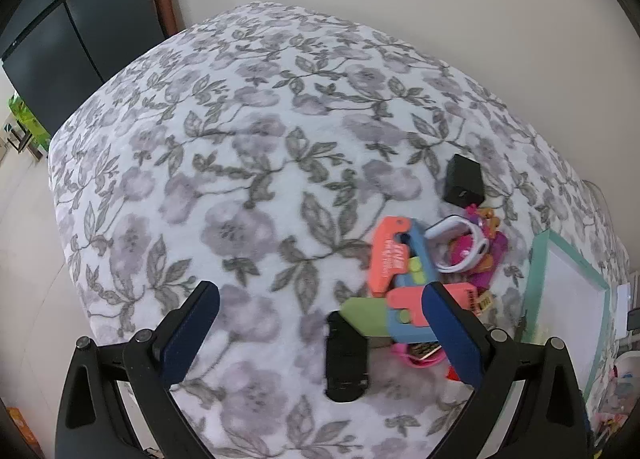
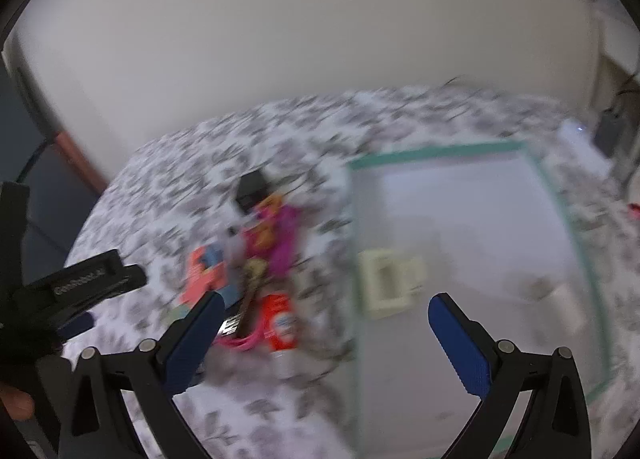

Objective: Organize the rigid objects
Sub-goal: 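Grasp the black toy car with the left gripper while the right grasps the red-white bottle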

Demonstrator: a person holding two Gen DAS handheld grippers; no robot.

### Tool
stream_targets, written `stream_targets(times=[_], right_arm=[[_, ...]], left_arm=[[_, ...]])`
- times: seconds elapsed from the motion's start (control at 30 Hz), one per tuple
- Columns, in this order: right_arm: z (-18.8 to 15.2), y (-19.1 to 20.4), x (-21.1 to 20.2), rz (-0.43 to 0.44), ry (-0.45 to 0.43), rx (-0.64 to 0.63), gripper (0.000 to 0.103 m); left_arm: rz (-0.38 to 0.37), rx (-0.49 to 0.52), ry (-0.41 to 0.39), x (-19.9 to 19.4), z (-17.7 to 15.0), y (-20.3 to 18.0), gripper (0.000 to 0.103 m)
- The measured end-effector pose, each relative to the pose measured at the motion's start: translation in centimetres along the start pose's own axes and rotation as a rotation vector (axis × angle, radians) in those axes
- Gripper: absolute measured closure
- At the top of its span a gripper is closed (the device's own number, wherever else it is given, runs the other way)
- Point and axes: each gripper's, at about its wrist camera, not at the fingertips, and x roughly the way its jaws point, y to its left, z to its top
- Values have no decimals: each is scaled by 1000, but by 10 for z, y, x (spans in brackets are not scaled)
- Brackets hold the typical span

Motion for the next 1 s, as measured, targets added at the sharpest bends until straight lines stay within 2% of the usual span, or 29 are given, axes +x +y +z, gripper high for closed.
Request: stream_targets(times=[0.13, 0.3, 0.57, 0.7, 0.77, 0.9, 1.0], right_arm=[[-6, 16, 12, -14, 46, -56, 0], [-8, 17, 24, 18, 85, -26, 1], [-14, 18, 46, 39, 153, -5, 28], [-16, 18, 57, 37, 180, -2, 38], [-17, 20, 64, 24, 195, -14, 47], [-19, 19, 75, 7, 218, -18, 51], [-19, 18, 82, 3, 232, -19, 58]], left_arm=[[-26, -21, 32, 6, 0, 16, 2], [-40, -34, 79, 15, -4, 33, 2], [-96, -59, 131, 27, -11, 47, 2], [-120, -16, 159, 33, -15, 37, 2], [-126, 14, 167, 37, -17, 30, 2], [-120, 69, 190, 46, -22, 17, 2], [-124, 99, 209, 54, -25, 9, 3]])
